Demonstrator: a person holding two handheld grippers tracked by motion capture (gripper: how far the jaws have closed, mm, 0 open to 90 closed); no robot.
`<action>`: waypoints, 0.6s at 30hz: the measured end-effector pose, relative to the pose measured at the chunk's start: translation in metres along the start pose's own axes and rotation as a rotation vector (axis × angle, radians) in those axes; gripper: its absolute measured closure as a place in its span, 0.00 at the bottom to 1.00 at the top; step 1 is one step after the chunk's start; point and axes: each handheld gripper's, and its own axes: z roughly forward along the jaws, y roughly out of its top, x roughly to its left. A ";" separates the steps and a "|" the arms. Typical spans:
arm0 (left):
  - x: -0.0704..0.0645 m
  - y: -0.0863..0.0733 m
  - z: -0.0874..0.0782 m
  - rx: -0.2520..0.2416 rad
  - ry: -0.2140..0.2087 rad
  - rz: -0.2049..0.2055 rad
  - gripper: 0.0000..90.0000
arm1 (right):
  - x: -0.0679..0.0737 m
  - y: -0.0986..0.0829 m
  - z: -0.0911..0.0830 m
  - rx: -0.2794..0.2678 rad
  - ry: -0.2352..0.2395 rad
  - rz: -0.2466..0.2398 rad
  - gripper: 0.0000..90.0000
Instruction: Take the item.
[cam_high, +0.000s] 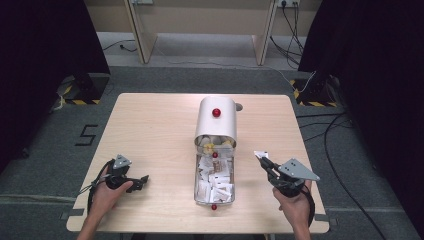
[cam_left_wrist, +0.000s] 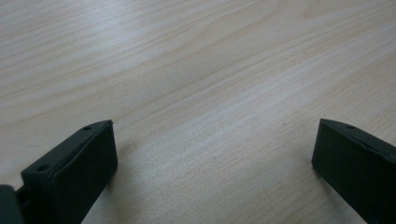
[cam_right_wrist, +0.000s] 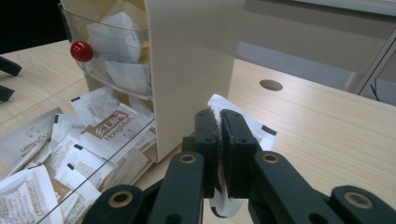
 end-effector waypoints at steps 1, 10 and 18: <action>0.000 0.000 0.000 0.000 0.000 0.000 0.00 | -0.001 -0.001 0.001 0.002 -0.002 0.001 0.96; 0.000 0.000 0.000 0.000 0.000 0.000 0.00 | -0.008 -0.007 0.003 0.017 -0.013 0.019 0.96; 0.000 0.000 0.000 0.000 0.000 0.000 0.00 | -0.013 -0.011 0.005 0.025 -0.023 0.036 0.96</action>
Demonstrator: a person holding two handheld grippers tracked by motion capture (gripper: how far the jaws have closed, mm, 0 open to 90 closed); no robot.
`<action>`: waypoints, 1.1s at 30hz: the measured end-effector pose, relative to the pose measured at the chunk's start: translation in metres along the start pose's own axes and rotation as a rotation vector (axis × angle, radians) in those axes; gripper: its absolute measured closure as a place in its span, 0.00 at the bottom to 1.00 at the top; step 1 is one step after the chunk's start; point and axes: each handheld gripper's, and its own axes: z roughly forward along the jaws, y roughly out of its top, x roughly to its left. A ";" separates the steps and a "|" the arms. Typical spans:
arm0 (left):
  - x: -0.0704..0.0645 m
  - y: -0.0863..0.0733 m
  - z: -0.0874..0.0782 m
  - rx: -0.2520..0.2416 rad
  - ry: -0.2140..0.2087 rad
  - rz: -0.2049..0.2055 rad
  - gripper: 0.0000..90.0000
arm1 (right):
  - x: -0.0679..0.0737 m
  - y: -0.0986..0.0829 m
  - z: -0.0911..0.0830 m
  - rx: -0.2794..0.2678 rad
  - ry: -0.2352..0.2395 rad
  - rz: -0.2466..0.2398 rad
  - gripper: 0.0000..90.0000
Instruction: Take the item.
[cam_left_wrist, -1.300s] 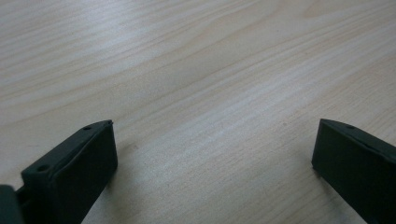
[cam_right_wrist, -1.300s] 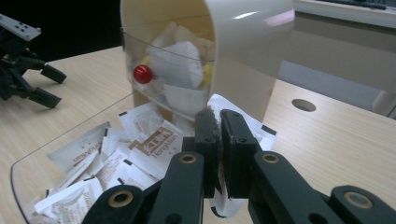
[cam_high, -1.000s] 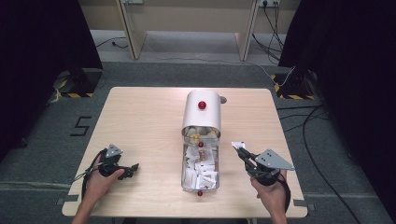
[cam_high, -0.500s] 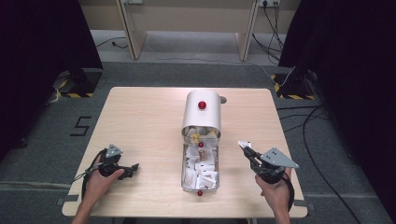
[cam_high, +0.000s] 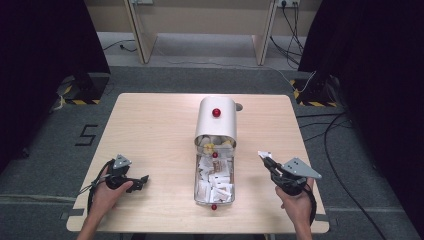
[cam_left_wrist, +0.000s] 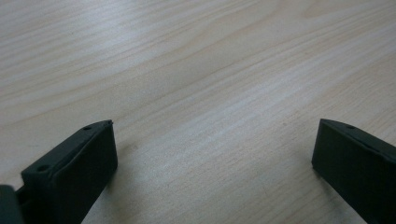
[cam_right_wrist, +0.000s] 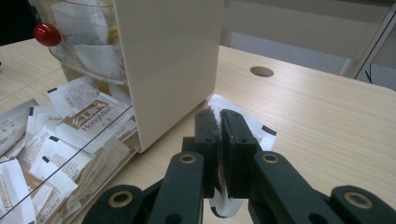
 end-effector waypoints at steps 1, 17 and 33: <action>0.000 0.000 0.000 0.000 0.000 0.000 0.00 | 0.000 0.000 0.000 0.001 -0.001 0.001 0.96; 0.000 0.000 0.000 0.000 0.000 0.000 0.00 | -0.023 -0.026 0.016 0.075 -0.041 0.061 0.96; 0.000 0.000 0.000 0.000 0.000 0.000 0.00 | -0.034 -0.038 0.022 0.108 -0.061 0.087 0.96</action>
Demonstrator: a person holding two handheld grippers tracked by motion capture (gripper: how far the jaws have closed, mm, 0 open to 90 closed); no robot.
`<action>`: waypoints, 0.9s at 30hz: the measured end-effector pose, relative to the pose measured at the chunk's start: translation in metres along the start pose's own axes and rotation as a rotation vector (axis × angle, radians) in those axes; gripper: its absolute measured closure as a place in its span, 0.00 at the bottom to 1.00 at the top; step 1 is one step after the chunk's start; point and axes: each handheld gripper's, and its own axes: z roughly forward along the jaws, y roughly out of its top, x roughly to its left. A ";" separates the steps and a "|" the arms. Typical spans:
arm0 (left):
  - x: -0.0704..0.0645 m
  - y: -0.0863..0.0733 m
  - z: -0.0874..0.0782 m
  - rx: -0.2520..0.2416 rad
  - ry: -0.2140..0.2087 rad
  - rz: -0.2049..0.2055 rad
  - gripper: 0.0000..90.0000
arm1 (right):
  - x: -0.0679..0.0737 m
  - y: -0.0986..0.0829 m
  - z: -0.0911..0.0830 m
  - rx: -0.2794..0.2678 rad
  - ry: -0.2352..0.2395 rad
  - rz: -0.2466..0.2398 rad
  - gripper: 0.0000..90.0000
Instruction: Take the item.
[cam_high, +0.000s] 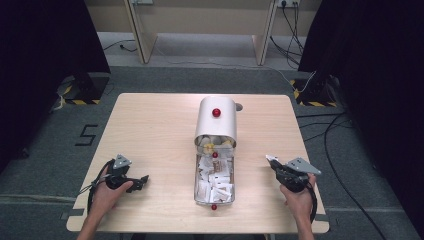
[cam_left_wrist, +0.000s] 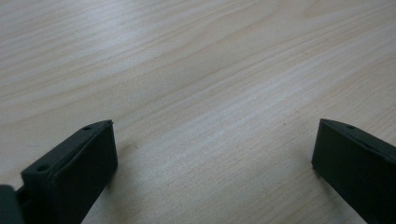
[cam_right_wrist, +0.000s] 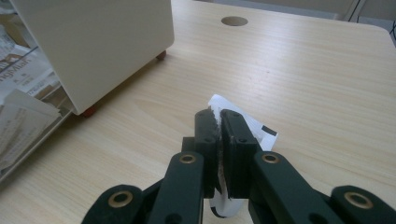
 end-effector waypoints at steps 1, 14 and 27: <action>0.000 0.000 0.000 0.000 0.000 0.000 0.00 | 0.000 -0.001 0.001 0.005 -0.002 0.007 0.96; 0.000 0.000 0.000 0.000 0.000 0.000 0.00 | -0.010 -0.007 0.005 0.015 -0.025 0.027 0.96; 0.000 0.000 0.000 0.000 -0.001 0.000 0.00 | -0.016 -0.012 0.007 0.030 -0.044 0.042 0.95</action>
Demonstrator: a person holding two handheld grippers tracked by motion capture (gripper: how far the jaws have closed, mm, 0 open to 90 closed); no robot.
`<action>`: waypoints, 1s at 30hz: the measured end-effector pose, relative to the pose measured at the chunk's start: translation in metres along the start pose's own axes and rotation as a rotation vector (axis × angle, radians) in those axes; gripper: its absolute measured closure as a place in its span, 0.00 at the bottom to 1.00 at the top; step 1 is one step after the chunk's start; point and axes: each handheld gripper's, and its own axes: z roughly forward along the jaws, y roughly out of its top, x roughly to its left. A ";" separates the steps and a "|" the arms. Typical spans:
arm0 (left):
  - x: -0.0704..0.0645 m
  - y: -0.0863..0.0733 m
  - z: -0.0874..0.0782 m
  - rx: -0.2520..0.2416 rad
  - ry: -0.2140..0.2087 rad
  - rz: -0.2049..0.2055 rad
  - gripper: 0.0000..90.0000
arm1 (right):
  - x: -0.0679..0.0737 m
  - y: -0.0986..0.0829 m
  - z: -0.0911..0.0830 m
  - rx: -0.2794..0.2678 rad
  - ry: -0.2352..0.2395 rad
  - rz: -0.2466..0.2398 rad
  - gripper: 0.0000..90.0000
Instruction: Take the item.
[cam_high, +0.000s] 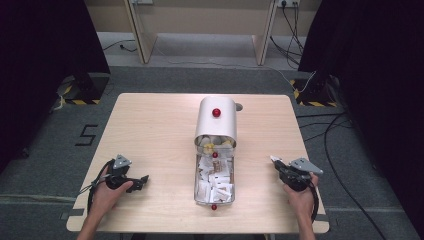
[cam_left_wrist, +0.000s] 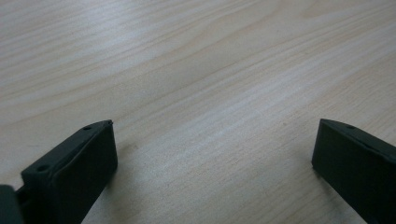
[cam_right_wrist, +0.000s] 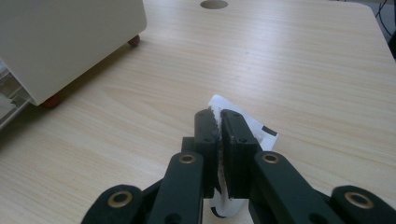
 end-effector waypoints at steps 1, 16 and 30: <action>0.000 0.000 0.000 0.000 0.000 0.000 0.00 | 0.000 0.000 0.000 0.000 -0.001 0.001 0.95; 0.000 0.000 0.000 0.000 0.001 0.000 0.00 | -0.005 -0.005 0.002 0.018 -0.014 0.016 0.95; 0.000 0.000 0.000 0.000 0.001 0.000 0.00 | -0.005 -0.006 0.004 0.027 -0.010 0.008 0.94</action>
